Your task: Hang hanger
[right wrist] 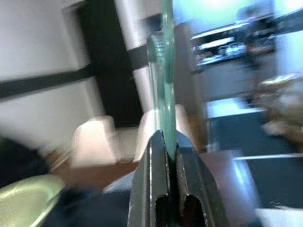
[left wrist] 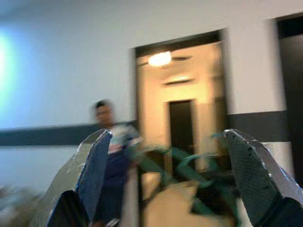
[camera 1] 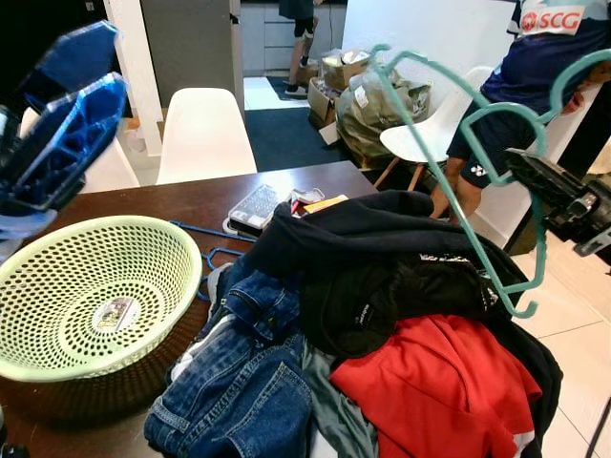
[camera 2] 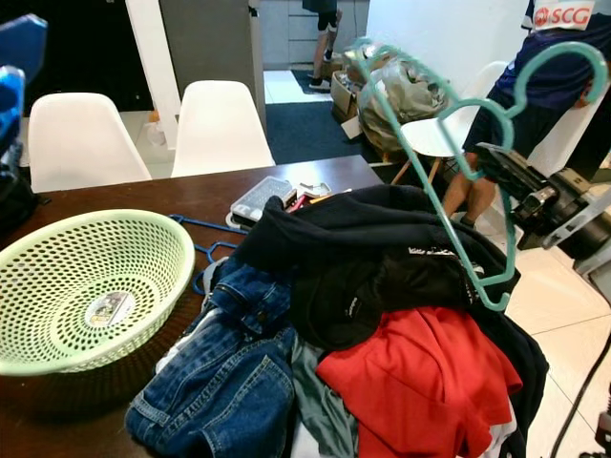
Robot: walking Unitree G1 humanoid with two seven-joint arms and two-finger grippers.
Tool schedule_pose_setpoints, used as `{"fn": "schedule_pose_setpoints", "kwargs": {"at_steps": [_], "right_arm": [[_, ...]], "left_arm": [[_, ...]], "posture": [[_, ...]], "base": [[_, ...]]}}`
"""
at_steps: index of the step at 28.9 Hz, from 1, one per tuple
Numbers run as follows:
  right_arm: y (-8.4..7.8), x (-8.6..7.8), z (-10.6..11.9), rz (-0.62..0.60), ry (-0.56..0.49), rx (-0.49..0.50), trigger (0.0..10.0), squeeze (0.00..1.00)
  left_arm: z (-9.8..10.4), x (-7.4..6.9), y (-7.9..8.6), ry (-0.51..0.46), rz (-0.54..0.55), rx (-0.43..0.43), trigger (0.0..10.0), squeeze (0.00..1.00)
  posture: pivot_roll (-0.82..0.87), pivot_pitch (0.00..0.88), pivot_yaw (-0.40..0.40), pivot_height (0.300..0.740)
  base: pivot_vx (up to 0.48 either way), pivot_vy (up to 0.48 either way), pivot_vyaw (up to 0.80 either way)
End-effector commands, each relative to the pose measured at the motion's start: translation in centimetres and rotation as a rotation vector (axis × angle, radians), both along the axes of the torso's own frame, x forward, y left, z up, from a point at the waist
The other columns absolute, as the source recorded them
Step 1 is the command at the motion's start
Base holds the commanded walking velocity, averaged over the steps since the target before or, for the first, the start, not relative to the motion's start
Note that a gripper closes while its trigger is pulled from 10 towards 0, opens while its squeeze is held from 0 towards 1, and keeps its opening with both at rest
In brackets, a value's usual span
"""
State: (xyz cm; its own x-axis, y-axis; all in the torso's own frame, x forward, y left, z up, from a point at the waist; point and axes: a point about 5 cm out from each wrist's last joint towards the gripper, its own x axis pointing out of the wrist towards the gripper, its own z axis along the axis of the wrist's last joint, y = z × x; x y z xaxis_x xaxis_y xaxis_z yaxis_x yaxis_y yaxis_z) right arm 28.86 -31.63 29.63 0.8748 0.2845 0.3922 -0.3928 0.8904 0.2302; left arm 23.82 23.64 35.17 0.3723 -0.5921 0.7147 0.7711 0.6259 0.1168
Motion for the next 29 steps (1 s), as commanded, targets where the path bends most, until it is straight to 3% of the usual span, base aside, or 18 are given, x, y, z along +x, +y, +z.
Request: {"fn": "schedule_pose_setpoints", "kwargs": {"at_steps": [1,5,6,8,9,10,11,12,15,17,26,28,29], "right_arm": [[-2.4,0.2,0.1,-0.19,0.001,0.064,10.0,0.0],[-5.2,0.3,-0.3,-0.42,0.04,0.12,10.0,0.0],[-5.2,0.3,-0.3,-0.42,0.04,0.12,10.0,0.0],[-5.1,0.6,-1.4,-0.483,0.085,0.074,10.0,0.0],[-5.1,0.6,-1.4,-0.483,0.085,0.074,10.0,0.0],[-4.3,0.8,-2.1,-0.475,0.1,0.032,10.0,0.0],[-4.3,0.8,-2.1,-0.475,0.1,0.032,10.0,0.0],[-3.1,1.1,-2.9,-0.453,0.112,-0.005,10.0,0.0],[-2.7,1.2,-3.2,-0.443,0.113,-0.004,10.0,0.0],[-1.4,1.9,-3.8,-0.417,0.121,-0.033,10.0,0.0],[-0.7,2.2,-3.9,-0.406,0.119,-0.042,10.0,0.0],[0.0,2.3,-4.0,-0.386,0.121,-0.048,10.0,0.0],[1.0,2.4,-4.1,-0.362,0.121,-0.049,10.0,0.0]], "left_arm": [[-1.2,1.9,-0.1,0.081,0.148,0.05,10.0,0.0],[-5.0,5.2,-2.2,0.219,0.35,0.263,10.0,0.0],[-5.0,5.2,-2.2,0.219,0.35,0.263,10.0,0.0],[-8.8,6.7,-5.4,0.271,0.407,0.479,10.0,0.0],[-8.8,6.7,-5.4,0.271,0.407,0.479,10.0,0.0],[-10.1,6.9,-6.9,0.273,0.404,0.552,10.0,0.0],[-10.1,6.9,-6.9,0.273,0.404,0.552,10.0,0.0],[-11.4,6.9,-8.7,0.27,0.378,0.605,10.0,0.0],[-11.6,6.9,-9.0,0.27,0.363,0.603,10.0,0.0],[-12.2,6.0,-10.8,0.244,0.205,0.656,10.0,0.0],[-12.6,6.4,-10.4,0.218,0.257,0.719,10.0,0.0],[-13.2,6.8,-10.1,0.231,0.29,0.764,10.0,0.0],[-14.4,7.4,-9.6,0.262,0.339,0.845,10.0,0.0]], "posture": [[-0.07,0.0,-0.032,0.74],[-0.07,0.0,-0.03,0.74],[-0.07,0.0,-0.03,0.74],[-0.08,0.0,-0.028,0.74],[-0.08,0.0,-0.028,0.74],[-0.08,0.0,-0.027,0.74],[-0.08,0.0,-0.027,0.74],[-0.08,0.0,-0.028,0.74],[-0.08,0.0,-0.028,0.74],[-0.08,0.0,-0.024,0.74],[-0.08,0.0,-0.022,0.74],[-0.09,0.0,-0.02,0.74],[-0.09,0.0,-0.019,0.74]], "base": [[0.0,0.0,-0.4],[0.0,0.0,-0.48],[0.0,0.0,-0.55],[0.0,0.0,-0.56],[0.0,0.0,-0.56],[0.0,0.0,0.0],[0.0,0.0,0.0],[0.0,0.0,0.0],[0.0,0.0,0.0],[0.0,0.0,0.0],[0.0,0.0,0.0],[0.0,0.0,0.0],[0.0,0.0,0.0]]}}
